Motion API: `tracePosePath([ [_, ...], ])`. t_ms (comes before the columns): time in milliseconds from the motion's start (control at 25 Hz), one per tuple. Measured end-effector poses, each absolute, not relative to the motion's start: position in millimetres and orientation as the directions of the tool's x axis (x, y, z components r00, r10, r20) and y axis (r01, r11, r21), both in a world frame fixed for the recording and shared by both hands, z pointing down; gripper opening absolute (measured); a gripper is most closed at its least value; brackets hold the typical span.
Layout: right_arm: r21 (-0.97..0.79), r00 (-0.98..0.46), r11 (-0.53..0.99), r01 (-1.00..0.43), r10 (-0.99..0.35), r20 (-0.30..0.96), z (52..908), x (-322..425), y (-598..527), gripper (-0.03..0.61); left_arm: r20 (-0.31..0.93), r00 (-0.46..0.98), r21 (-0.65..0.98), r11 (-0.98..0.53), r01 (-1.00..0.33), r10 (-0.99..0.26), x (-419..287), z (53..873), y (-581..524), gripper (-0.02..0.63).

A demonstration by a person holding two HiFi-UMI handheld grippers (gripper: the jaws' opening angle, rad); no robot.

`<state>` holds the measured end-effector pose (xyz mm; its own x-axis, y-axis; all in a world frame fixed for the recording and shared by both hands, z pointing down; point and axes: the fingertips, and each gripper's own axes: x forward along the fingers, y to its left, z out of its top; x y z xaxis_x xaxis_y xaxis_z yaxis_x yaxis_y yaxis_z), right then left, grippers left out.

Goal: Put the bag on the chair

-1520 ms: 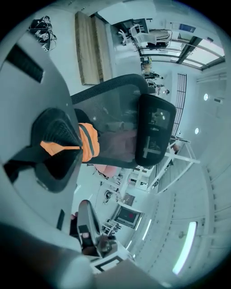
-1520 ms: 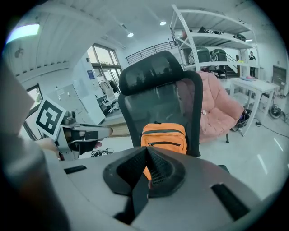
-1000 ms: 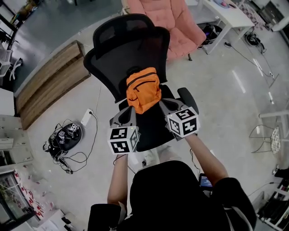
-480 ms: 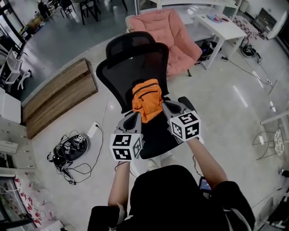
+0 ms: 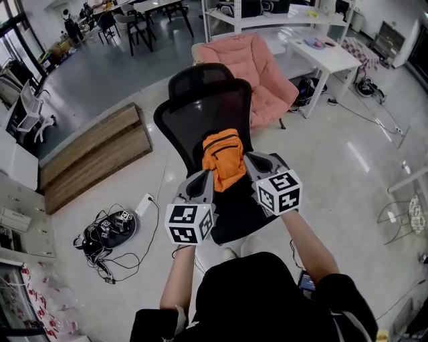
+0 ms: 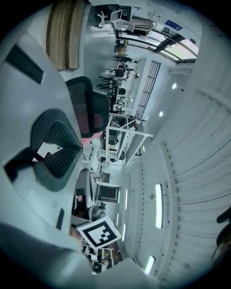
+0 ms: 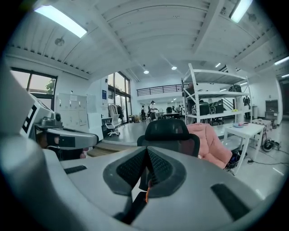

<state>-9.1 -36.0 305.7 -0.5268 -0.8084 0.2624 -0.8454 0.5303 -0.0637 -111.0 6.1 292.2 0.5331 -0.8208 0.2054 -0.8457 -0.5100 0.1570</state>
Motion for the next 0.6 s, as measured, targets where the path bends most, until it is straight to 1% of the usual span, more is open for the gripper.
tracePosePath([
  [400, -0.011, -0.555, 0.56, -0.828, -0.818, 0.154, 250, 2, -2, 0.002, 0.123, 0.533, 0.113, -0.521, -0.846, -0.837, -89, 246, 33, 0.012],
  [600, 0.009, -0.573, 0.579, -0.815, -0.808, 0.139, 234, 15, 16, 0.0, 0.096, 0.508, 0.109, -0.498, -0.86, -0.856, -76, 228, 53, 0.012],
])
